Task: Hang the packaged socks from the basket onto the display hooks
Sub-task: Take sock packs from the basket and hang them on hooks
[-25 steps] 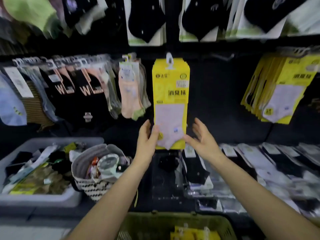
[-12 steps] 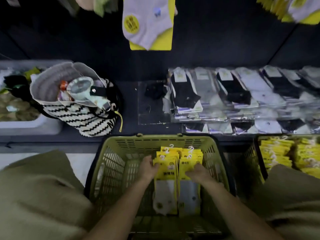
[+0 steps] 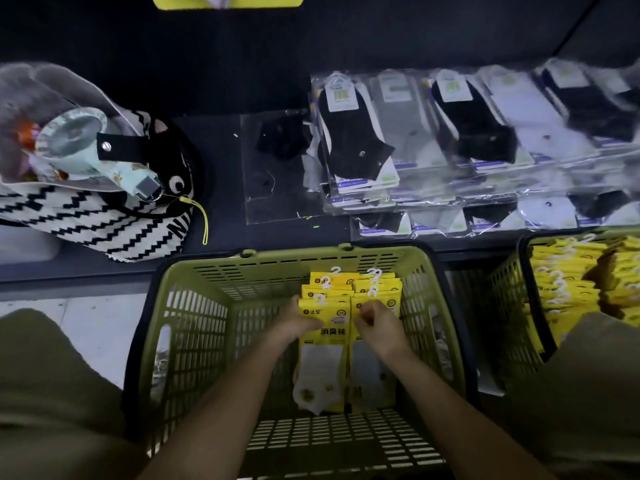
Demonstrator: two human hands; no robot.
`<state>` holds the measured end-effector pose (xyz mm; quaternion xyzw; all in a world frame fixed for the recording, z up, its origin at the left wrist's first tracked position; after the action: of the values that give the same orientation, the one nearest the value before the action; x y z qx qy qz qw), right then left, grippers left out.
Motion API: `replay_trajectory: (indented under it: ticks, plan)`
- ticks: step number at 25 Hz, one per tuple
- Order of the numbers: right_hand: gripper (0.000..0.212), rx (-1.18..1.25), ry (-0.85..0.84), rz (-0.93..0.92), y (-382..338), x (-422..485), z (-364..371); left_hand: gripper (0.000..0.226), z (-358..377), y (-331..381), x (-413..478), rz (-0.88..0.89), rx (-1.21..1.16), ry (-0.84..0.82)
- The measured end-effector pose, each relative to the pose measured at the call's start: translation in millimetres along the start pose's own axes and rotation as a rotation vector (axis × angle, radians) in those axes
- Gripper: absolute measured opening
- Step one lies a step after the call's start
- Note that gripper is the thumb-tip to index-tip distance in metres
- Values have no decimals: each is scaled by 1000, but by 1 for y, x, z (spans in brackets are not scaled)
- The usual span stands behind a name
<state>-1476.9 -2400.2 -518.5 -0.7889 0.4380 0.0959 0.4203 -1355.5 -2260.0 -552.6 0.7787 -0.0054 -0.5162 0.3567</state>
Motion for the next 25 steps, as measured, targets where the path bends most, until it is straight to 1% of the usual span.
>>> replay_trajectory:
  ticks: [2,3,6,7,9,10,11,13,15,17,20,23,25]
  plan:
    - [25,10,-7,-6,-5,2,1,62,5,1,-5,28,-8,-27]
    - [28,-32,-49,14,-4,2,2,60,3,-1,-9,33,-20,-24]
    - [41,-314,-233,49,-2,-2,6,58,-18,-10,-27,41,-75,7]
    - [49,-323,-256,24,-6,-4,7,57,-26,-9,-34,69,-80,12]
    - [74,-141,-267,-100,-28,-9,10,55,-40,-3,-46,148,-75,45]
    - [81,-48,-276,-180,-43,-14,13,55,-45,0,-50,194,-86,64]
    - [79,2,-277,-254,-56,-20,17,55,-49,1,-56,243,-109,81]
    - [70,-8,-262,-318,-68,-29,26,55,-51,-3,-65,307,-134,97]
    - [66,-74,-274,-303,-67,-36,35,54,-48,-13,-71,335,-136,103]
    - [66,-91,-280,-271,-65,-39,39,47,-45,-17,-72,349,-142,113]
    - [65,-58,-260,-250,-65,-40,38,53,-41,-13,-68,378,-104,133]
    - [57,-62,-259,-260,-72,-42,30,53,-40,-2,-75,378,-68,123]
    - [50,-101,-258,-329,-88,-44,15,52,-46,13,-86,405,-54,118]
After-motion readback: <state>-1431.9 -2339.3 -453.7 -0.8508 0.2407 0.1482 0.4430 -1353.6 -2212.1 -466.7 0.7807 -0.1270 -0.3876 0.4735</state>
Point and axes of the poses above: each hand's wrist, its own x-axis towards the middle knuckle, its own z-axis out of the palm, y = z × x, the point moved 6 cm from there along x, towards the middle knuckle, and after that the axes turned 1 degree about -x, right-handed, at the moved point
